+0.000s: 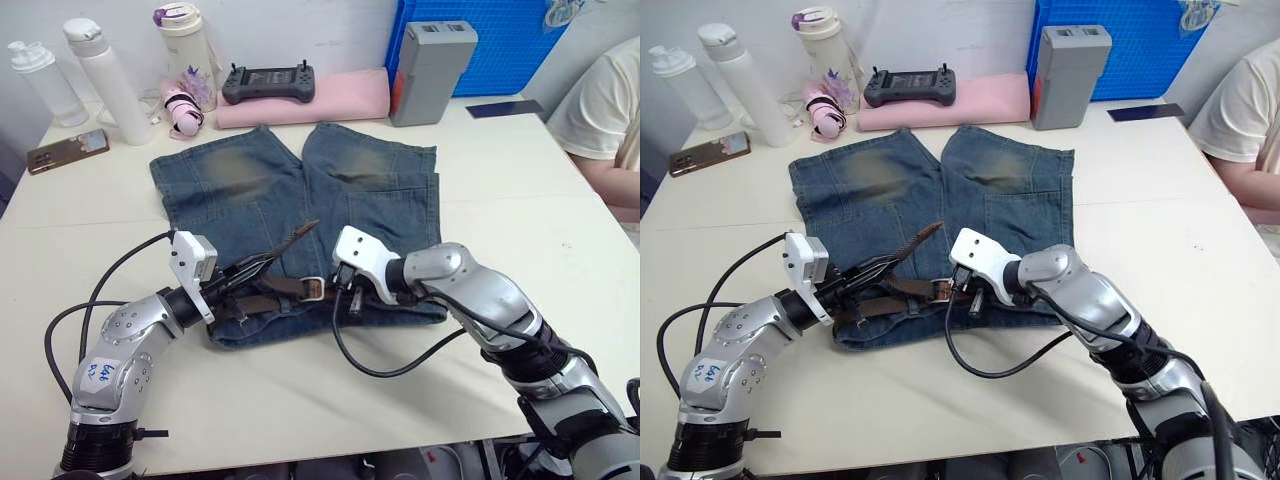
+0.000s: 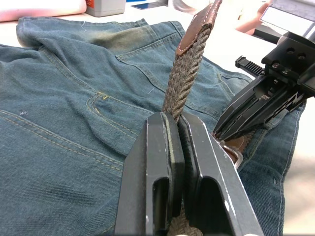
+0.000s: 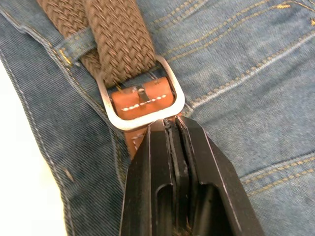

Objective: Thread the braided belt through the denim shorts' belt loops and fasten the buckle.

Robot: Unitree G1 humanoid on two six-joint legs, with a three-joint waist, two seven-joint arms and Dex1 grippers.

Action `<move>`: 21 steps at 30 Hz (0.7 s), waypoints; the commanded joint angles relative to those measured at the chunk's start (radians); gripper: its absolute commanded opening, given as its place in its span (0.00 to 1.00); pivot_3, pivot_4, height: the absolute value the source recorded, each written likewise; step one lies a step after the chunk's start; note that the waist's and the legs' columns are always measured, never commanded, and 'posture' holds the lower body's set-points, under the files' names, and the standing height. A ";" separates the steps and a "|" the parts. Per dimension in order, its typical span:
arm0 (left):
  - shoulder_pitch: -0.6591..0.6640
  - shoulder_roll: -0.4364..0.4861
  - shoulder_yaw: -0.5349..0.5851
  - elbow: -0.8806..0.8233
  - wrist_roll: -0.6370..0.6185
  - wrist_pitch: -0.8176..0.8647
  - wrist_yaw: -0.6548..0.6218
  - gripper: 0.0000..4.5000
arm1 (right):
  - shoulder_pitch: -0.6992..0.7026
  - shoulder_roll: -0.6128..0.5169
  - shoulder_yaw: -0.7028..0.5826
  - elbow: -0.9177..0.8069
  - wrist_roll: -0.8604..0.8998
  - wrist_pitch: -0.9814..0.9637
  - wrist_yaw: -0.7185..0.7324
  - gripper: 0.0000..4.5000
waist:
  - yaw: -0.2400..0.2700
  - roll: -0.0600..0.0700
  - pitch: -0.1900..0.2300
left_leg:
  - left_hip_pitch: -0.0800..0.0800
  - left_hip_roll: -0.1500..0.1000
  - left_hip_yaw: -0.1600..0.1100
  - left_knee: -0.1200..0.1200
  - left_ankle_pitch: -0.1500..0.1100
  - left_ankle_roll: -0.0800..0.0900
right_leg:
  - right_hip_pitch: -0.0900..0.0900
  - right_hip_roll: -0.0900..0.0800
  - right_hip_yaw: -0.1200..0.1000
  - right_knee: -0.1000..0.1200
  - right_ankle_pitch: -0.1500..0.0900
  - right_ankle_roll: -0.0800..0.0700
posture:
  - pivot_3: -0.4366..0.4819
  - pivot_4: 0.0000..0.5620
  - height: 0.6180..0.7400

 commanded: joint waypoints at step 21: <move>-0.018 0.013 0.014 -0.063 -0.013 0.026 0.022 0.00 | 0.012 0.017 -0.005 -0.059 0.021 -0.006 -0.017 0.06 | 0.001 0.000 0.000 | 0.000 0.000 0.000 0.000 0.000 0.000 | 0.000 0.000 0.000 0.000 0.000 0.000 | 0.48 0.27 0.71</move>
